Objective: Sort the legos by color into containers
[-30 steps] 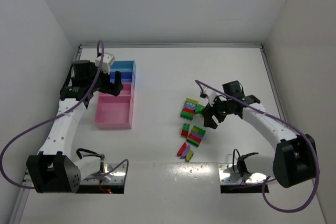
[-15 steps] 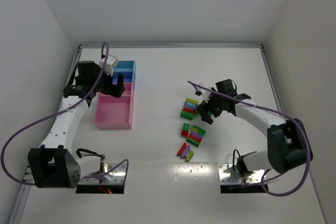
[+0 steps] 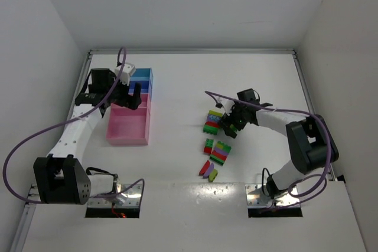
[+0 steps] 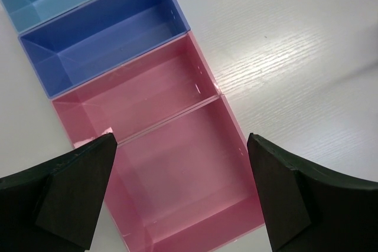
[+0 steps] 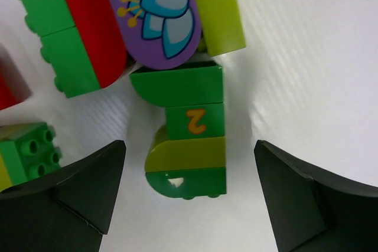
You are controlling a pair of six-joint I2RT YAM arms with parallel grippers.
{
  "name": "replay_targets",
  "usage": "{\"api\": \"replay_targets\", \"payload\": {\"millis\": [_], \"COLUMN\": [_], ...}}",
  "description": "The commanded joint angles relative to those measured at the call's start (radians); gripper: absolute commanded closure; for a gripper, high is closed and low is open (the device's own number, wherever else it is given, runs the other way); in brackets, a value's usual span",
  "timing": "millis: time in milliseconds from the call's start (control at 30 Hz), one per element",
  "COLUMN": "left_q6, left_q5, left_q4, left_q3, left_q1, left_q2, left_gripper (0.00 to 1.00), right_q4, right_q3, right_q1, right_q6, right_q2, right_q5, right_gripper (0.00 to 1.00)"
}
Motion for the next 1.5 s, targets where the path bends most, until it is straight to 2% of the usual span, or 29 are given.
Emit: {"api": "replay_targets", "payload": {"millis": [0,133,267,367,400,567,600,700,733,833,867,933,1000,1133,1233,1367,1467], "left_q6": [-0.015,-0.015,-0.024,-0.024,-0.024,-0.024,-0.024,-0.024,-0.024,-0.082,-0.104,-0.176,-0.217,-0.329,-0.394,-0.418,-0.440], "left_q5": [0.000,0.000,-0.009,-0.018,-0.018,-0.018,-0.003,0.100,0.196,0.368,0.478,0.605,0.669,0.711,0.668,0.643,0.643], "left_q4": [0.038,0.047,0.047,0.056,0.056,0.056,0.067,0.076,0.076,0.090,0.090,0.102,0.112,0.147,0.226,0.260,0.260], "left_q3": [0.027,0.027,0.027,0.027,0.027,0.027,0.027,0.016,0.007,-0.002,-0.002,0.008,0.036,0.070,0.070,0.111,0.136], "left_q1": [-0.019,-0.019,-0.028,-0.028,-0.028,-0.028,-0.028,-0.028,-0.028,-0.028,-0.037,-0.051,-0.073,-0.172,-0.249,-0.321,-0.333], "left_q2": [0.015,0.034,0.034,0.043,0.043,0.052,0.052,0.052,0.052,0.052,0.077,0.106,0.165,0.227,0.238,0.272,0.313], "left_gripper": [0.00,0.00,0.00,0.00,0.00,0.00,0.00,0.04,0.06,0.06,0.06,0.06,0.06,0.06,0.06,0.06,0.06], "right_q4": [0.083,0.096,0.086,0.086,0.086,0.016,0.016,0.002,-0.010,-0.010,-0.010,-0.010,-0.010,0.011,0.011,0.043,0.053], "right_q3": [0.045,0.065,0.088,0.088,0.097,0.117,0.117,0.096,0.096,0.076,0.076,0.076,0.100,0.152,0.205,0.258,0.289], "right_q1": [0.007,0.007,0.007,0.007,0.007,0.016,0.016,0.016,0.016,0.016,0.016,0.016,0.030,0.082,0.128,0.165,0.193], "right_q6": [-0.016,-0.025,-0.036,-0.045,-0.045,-0.080,-0.090,-0.090,-0.090,-0.044,-0.028,0.045,0.074,0.148,0.180,0.220,0.233], "right_q2": [0.006,0.027,0.071,0.071,0.071,0.099,0.099,0.046,0.009,-0.059,-0.082,-0.142,-0.169,-0.209,-0.199,-0.148,-0.113], "right_q5": [0.016,0.028,0.019,-0.001,-0.001,-0.033,-0.042,-0.090,-0.107,-0.179,-0.212,-0.252,-0.272,-0.282,-0.272,-0.226,-0.205], "right_gripper": [0.10,0.11,0.22,0.35,0.44,0.71,0.83,0.96,0.96,0.98,0.98,0.99,0.99,1.00,1.00,1.00,1.00]}}
